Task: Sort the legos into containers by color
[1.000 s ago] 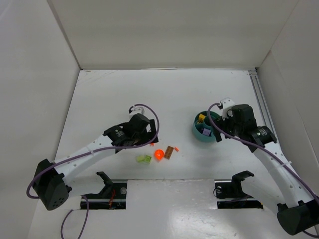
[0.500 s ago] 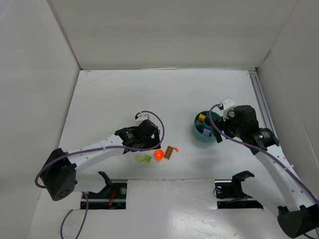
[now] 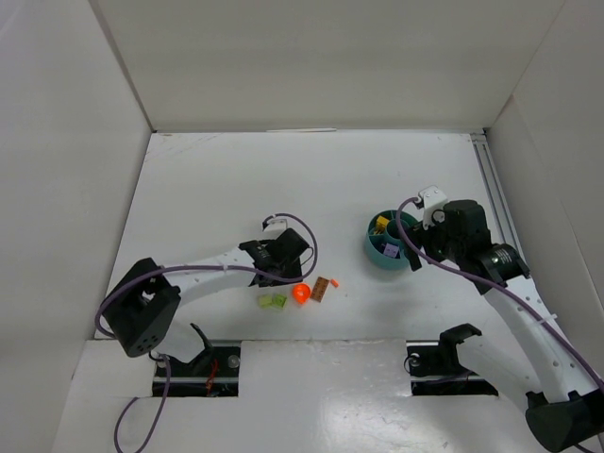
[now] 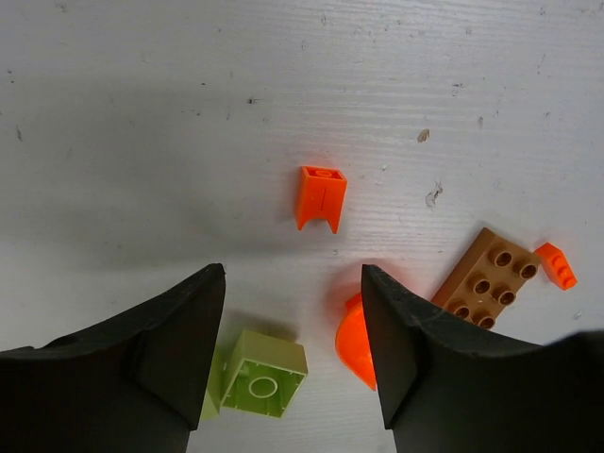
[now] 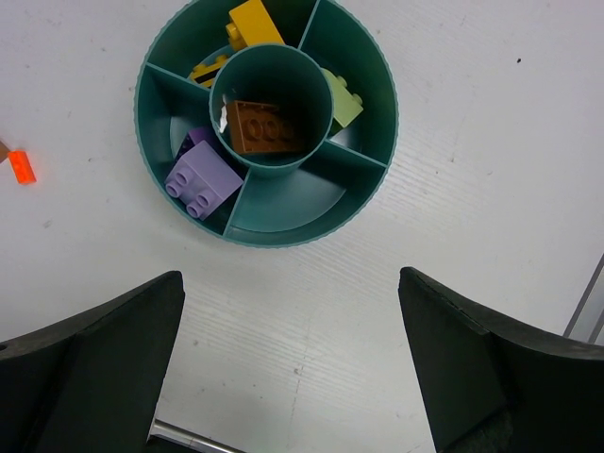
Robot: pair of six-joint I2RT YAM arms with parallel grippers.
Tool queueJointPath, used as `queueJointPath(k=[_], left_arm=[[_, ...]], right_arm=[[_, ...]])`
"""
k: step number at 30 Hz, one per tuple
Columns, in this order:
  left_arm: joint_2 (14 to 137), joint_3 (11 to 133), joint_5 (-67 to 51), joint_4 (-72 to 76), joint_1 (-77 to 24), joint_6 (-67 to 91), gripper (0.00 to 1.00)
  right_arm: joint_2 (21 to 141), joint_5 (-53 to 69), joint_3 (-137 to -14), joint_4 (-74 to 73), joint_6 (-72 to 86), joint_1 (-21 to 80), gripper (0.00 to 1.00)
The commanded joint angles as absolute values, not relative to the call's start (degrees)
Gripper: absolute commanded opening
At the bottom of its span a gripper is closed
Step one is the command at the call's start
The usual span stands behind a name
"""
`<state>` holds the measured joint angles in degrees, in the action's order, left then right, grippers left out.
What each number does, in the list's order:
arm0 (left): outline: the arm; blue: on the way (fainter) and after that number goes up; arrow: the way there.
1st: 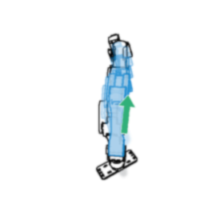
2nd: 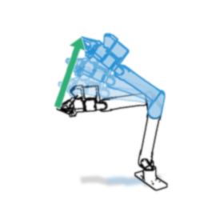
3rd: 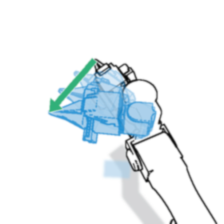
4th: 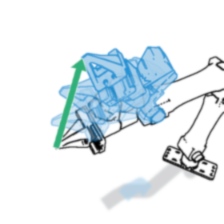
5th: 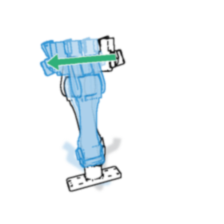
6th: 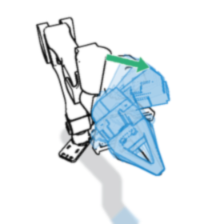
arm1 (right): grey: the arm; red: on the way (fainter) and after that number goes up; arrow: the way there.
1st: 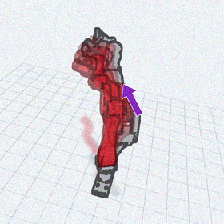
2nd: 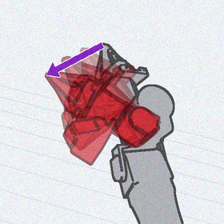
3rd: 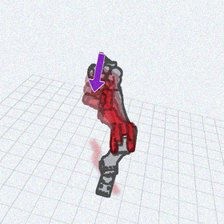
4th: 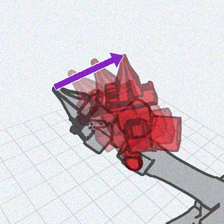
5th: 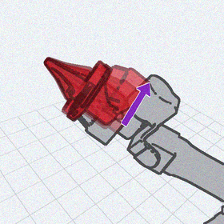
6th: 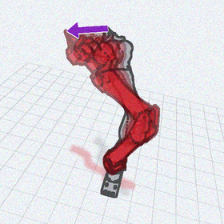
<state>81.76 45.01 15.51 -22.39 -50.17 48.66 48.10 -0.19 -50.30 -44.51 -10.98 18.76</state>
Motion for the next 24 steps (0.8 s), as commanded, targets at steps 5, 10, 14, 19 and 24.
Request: queueJointPath(k=[5,10,14,19,24], left_arm=[[82.7,45.5,17.2,-20.1,-50.4,49.0,0.53],[84.6,45.5,18.8,-19.5,-50.4,49.0,0.53],[86.6,46.2,19.4,-19.5,-50.4,49.0,0.45],[87.7,46.8,19.4,-19.5,-50.4,49.0,0.31],[87.7,46.8,19.4,-19.5,-50.4,48.4,0.08]], right_arm=[[46.8,-0.5,-50.8,-43.0,-11.1,18.5,1.00],[46.8,-1.1,-50.8,-43.0,-11.1,18.5,1.00],[46.8,-1.1,-50.8,-43.0,-11.1,18.5,1.00],[46.8,-1.1,-50.8,-43.0,-11.1,18.5,1.00],[46.2,-1.1,-50.8,-43.0,-11.1,18.5,1.00]])
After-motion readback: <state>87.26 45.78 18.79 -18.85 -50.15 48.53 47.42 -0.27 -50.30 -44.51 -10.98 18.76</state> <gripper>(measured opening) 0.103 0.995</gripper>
